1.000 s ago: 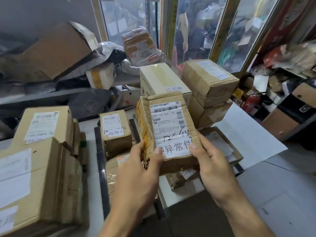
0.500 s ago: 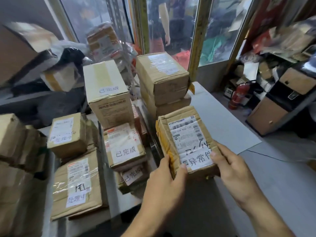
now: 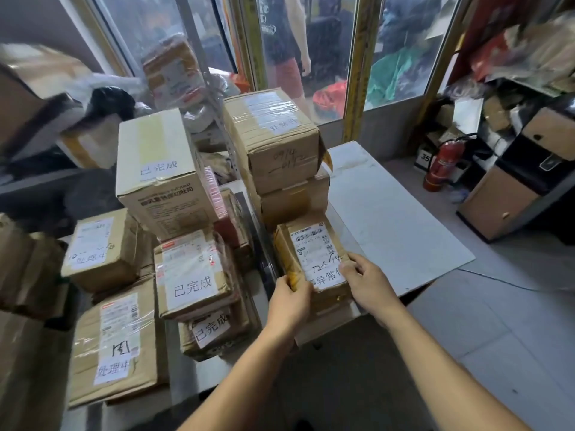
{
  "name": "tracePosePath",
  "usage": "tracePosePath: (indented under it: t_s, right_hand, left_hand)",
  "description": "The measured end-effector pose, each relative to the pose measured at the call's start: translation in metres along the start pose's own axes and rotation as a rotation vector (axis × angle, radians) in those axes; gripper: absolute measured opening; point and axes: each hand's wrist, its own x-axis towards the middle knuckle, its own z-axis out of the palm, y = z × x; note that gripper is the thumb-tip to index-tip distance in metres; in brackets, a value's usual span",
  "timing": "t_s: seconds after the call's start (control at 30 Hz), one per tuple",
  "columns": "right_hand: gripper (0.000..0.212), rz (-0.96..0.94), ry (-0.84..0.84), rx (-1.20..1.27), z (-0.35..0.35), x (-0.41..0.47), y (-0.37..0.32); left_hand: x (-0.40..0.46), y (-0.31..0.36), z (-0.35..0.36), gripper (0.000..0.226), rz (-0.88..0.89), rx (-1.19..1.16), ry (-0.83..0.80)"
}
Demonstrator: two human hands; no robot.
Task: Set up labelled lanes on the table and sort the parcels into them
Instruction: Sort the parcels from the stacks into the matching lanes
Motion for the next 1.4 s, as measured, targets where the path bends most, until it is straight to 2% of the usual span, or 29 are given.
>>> tracePosePath:
  t_s: [0.33,0.47,0.6,0.77,0.9,1.0,1.2,1.3,1.4]
  right_hand:
    - [0.038,0.0,-0.05,-0.129,0.001,0.017,0.005]
    - [0.038,0.002,-0.062,-0.131,0.0,0.016,0.005]
    - [0.044,-0.019,0.011,-0.162,-0.002,0.016,0.006]
    - [0.054,-0.014,0.086,-0.158,-0.001,0.01,0.0]
    - [0.052,-0.174,0.223,-0.259,0.007,-0.01,-0.032]
    - [0.047,-0.336,0.247,-0.231,0.021,-0.033,-0.074]
    - [0.045,-0.531,0.23,-0.198,0.081,-0.081,-0.154]
    - [0.046,-0.622,0.178,-0.15,0.134,-0.109,-0.187]
    - [0.049,-0.69,0.103,-0.127,0.203,-0.14,-0.218]
  left_hand:
    - [0.009,-0.001,0.004,0.061,0.034,-0.006,0.014]
    - [0.008,-0.003,-0.001,0.06,0.122,0.03,0.049]
    - [0.006,0.001,-0.007,0.069,0.214,0.122,0.082]
    - [-0.003,0.014,-0.014,0.068,0.343,0.183,0.085]
    - [-0.02,0.028,-0.032,0.059,0.465,0.192,0.094]
    - [-0.037,0.043,-0.057,0.052,0.573,0.136,0.109]
    - [-0.074,0.054,-0.142,0.04,0.716,0.0,0.092]
    - [-0.089,0.043,-0.205,0.025,0.782,-0.031,0.17]
    - [-0.107,0.024,-0.281,0.021,0.816,-0.038,0.26]
